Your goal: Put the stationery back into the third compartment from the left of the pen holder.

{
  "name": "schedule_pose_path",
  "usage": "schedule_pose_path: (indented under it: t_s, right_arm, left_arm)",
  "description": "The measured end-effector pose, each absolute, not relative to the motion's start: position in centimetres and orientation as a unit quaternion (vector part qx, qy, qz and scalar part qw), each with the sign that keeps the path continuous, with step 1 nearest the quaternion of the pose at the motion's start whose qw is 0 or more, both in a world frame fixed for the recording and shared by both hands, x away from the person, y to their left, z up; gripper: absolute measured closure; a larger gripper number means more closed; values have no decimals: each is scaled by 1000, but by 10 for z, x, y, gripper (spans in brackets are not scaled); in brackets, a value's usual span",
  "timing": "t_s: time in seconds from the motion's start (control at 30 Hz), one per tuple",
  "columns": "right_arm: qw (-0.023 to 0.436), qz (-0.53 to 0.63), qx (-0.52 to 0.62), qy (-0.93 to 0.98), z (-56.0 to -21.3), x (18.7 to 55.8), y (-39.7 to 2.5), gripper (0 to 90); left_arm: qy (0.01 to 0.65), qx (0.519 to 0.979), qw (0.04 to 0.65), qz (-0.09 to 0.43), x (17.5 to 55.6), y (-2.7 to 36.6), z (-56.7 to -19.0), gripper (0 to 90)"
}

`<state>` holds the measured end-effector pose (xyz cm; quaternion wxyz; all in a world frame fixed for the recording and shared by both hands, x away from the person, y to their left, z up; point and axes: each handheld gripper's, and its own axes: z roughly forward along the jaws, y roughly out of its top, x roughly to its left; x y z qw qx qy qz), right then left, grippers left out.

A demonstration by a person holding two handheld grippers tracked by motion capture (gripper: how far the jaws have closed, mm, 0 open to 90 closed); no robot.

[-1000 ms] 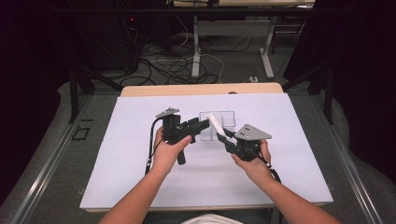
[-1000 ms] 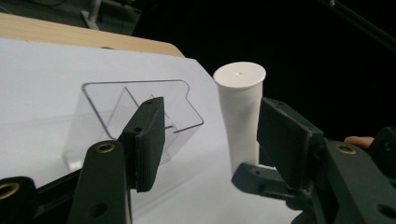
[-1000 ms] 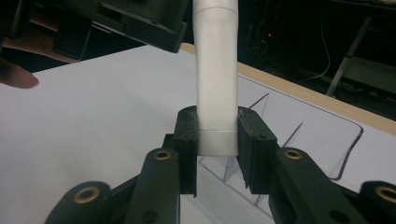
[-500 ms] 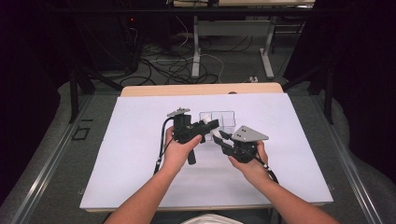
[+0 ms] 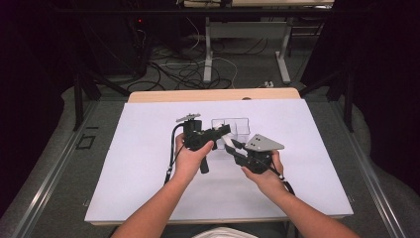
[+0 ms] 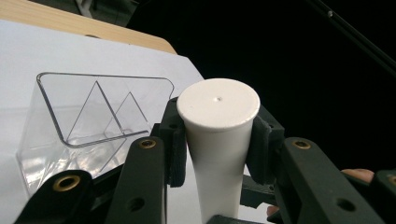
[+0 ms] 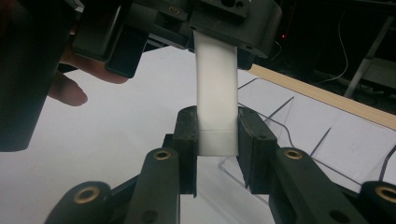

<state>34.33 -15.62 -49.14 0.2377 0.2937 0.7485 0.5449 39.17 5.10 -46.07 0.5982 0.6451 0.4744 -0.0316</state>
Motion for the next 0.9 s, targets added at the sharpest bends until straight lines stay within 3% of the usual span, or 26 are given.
schedule_pose_path:
  t_s: [0.53,0.9]
  right_arm:
    - [237,548,306,741,-494,348,-162,702]
    - [252,546,315,735,-498,358,-178,524]
  left_arm:
    - [477,650,591,-33,400,40,-458,662]
    - [465,661,589,12,415,19,-445,665]
